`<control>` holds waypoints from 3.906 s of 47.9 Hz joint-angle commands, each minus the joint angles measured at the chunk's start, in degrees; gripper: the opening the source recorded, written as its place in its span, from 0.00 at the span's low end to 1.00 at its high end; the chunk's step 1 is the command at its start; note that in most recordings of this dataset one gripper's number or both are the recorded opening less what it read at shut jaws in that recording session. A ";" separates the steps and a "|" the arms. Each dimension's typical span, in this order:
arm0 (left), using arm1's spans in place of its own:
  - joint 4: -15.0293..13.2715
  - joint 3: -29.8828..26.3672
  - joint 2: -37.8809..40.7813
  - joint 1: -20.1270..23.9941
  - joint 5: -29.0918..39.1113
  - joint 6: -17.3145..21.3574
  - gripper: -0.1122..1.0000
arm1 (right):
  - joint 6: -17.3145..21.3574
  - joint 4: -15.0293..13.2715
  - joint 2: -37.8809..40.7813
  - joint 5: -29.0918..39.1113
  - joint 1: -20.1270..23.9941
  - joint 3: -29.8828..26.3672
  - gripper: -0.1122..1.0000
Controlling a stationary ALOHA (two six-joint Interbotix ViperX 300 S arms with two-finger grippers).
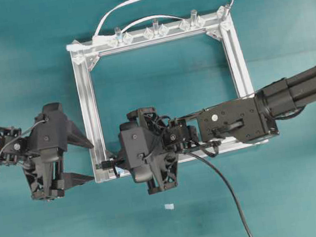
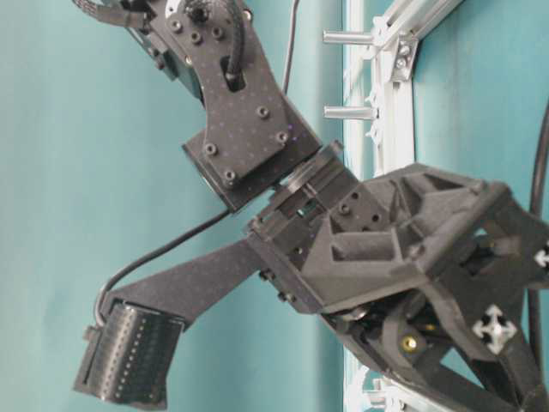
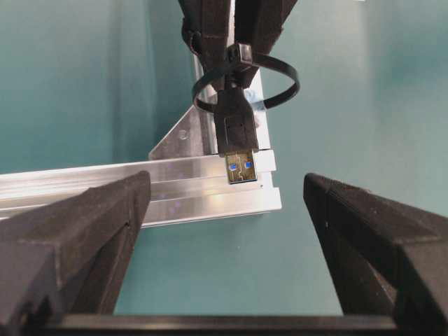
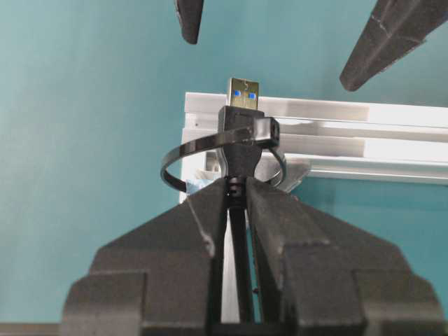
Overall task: Insert the wire through the string loop located on the left side.
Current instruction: 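Push the USB plug through the black zip-tie loop with the right gripper, then move the left gripper to the plug emerging from the loop, then close the left gripper on the USB plug beyond the loop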
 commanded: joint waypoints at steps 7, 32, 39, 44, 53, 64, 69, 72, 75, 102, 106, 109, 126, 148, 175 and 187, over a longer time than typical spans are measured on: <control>-0.09 -0.44 -0.35 -0.26 -0.09 -0.35 0.91 | -0.18 -0.18 -1.14 -0.26 0.00 -1.58 0.20; -0.09 -2.64 2.99 -0.18 -1.32 -0.35 0.91 | -0.09 -0.18 -1.14 -0.53 0.00 -1.58 0.21; -0.09 -4.39 7.47 -0.26 -3.52 -0.35 0.91 | -0.09 -0.18 -1.14 -0.53 0.00 -1.58 0.20; -0.09 -6.06 10.28 -0.26 -4.57 -0.35 0.91 | -0.09 -0.18 -1.14 -0.44 0.00 -1.58 0.20; -0.09 -7.21 11.78 -0.18 -4.66 -0.26 0.91 | -0.18 -0.18 -1.14 -0.26 0.00 -1.58 0.21; -0.09 -6.24 11.07 -0.18 -4.39 -0.18 0.91 | -0.18 -0.18 -1.14 -0.26 0.00 -1.58 0.20; -0.09 -6.33 11.07 -0.26 -4.31 -0.26 0.91 | -0.18 -0.18 -1.14 -0.26 0.00 -1.49 0.20; -0.09 -6.33 11.07 -0.35 -4.31 -0.26 0.90 | -0.18 -0.18 -1.14 -0.26 0.00 -1.58 0.20; -0.09 -6.42 11.07 -0.35 -4.31 -0.26 0.88 | -0.18 -0.18 -1.14 -0.26 0.00 -1.49 0.20; -0.09 -6.86 11.07 -0.35 -3.52 -0.53 0.29 | -0.18 -0.18 -1.14 -0.35 0.00 -1.49 0.20; -0.09 -6.86 10.99 -0.26 -3.25 -0.53 0.29 | -0.18 -0.35 -1.14 -0.62 0.00 -1.41 0.20; -0.09 -6.86 10.99 -0.26 -3.25 -0.53 0.29 | -0.18 -0.44 -1.14 -1.05 0.00 -1.32 0.20; -0.09 -6.77 10.72 -0.35 -3.25 -0.44 0.29 | -0.26 -0.44 -1.14 -4.22 0.00 0.35 0.20; 0.00 -6.77 10.55 -0.35 -3.25 -0.44 0.29 | -0.09 -0.44 -1.14 -2.64 0.00 0.62 0.21; -0.09 -6.86 10.55 -0.35 -3.25 -0.44 0.29 | -0.09 -0.44 -1.23 -2.72 0.44 0.62 0.90; -0.09 -6.86 10.55 -0.35 -3.25 -0.44 0.29 | -0.09 -0.53 -1.14 -2.64 0.53 0.79 0.89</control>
